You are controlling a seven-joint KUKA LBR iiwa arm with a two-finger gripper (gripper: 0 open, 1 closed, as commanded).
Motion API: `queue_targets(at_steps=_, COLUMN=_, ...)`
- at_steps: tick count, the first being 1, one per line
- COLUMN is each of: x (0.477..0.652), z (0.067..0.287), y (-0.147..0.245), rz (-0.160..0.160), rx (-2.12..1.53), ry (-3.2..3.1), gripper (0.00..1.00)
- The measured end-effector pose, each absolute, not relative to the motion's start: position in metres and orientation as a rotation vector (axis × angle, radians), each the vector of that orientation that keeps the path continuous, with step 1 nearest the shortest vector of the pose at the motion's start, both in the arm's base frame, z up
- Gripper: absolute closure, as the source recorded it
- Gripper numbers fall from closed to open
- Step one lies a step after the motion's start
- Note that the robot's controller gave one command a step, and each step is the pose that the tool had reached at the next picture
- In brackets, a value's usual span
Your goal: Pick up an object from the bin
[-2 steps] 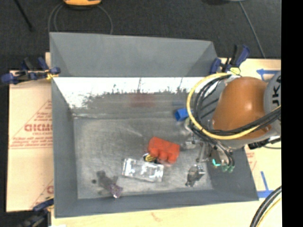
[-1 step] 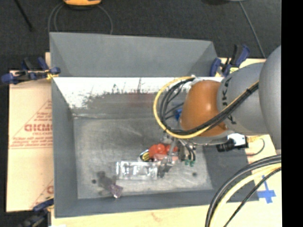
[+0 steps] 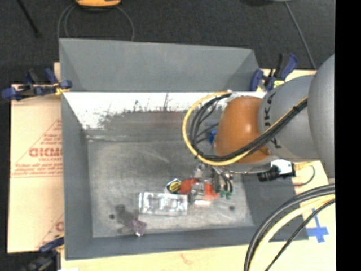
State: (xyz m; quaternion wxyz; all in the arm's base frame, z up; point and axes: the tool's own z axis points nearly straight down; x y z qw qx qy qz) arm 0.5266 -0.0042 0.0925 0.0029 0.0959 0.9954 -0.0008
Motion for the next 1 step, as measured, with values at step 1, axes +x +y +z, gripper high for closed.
queue_targets(at_steps=1, x=0.518, z=0.3088, y=-0.0369, rz=-0.005, rx=-0.494, ry=3.092, gripper=1.0)
